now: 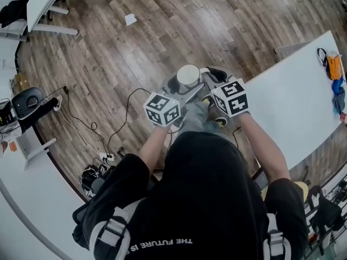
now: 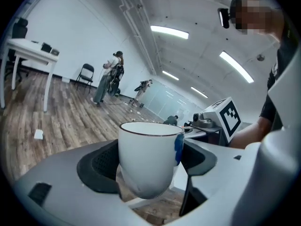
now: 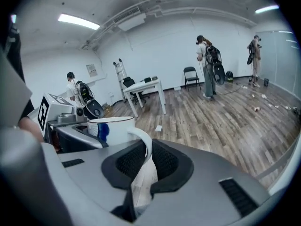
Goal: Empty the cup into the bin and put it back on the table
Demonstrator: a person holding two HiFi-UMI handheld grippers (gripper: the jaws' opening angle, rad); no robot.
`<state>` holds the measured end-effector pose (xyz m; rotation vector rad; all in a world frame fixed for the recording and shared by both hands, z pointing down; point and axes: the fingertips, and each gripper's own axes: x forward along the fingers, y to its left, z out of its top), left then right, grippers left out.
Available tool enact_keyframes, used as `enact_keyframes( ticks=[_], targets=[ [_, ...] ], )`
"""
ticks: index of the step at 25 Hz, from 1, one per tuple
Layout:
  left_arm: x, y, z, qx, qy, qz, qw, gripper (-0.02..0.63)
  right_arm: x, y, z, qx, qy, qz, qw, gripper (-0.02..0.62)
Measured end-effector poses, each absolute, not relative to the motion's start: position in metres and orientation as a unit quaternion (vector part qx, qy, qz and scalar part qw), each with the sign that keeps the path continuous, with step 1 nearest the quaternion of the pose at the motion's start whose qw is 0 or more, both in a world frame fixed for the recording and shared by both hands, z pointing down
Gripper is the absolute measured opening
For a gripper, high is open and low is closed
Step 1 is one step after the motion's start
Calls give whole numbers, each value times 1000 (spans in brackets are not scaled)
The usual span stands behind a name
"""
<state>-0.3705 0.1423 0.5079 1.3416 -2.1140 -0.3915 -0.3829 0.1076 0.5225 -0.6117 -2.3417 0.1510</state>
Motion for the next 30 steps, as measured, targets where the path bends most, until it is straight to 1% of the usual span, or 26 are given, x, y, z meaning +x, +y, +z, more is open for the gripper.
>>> enact_keyframes(
  ticks=[3, 5, 8, 11, 14, 18, 22, 27, 30],
  targets=[
    [-369, 134, 458, 535, -814, -93, 206, 380, -383, 100, 470, -244, -936, 38, 252, 52],
    [-364, 126, 431, 556, -815, -60, 150, 380, -377, 90, 442, -228, -953, 24, 198, 52],
    [-364, 108, 408, 590, -797, -56, 116, 380, -375, 69, 417, -174, -972, 19, 160, 52],
    [-357, 72, 394, 630, -767, -59, 105, 380, -363, 33, 402, -133, -979, 14, 155, 52],
    [-330, 4, 385, 697, -709, -54, 93, 380, -329, -33, 391, -65, -987, 12, 149, 52],
    [-245, -98, 381, 794, -600, -42, 89, 380, -234, -132, 386, 56, -987, 25, 146, 52],
    [-150, -167, 368, 850, -519, -37, 84, 380, -134, -198, 373, 142, -978, 33, 149, 52],
    [-38, -211, 369, 903, -421, -25, 85, 380, -15, -238, 375, 254, -954, 52, 150, 52],
    [4, -219, 377, 915, -394, -14, 85, 380, 28, -245, 383, 285, -945, 62, 146, 52]
  ],
)
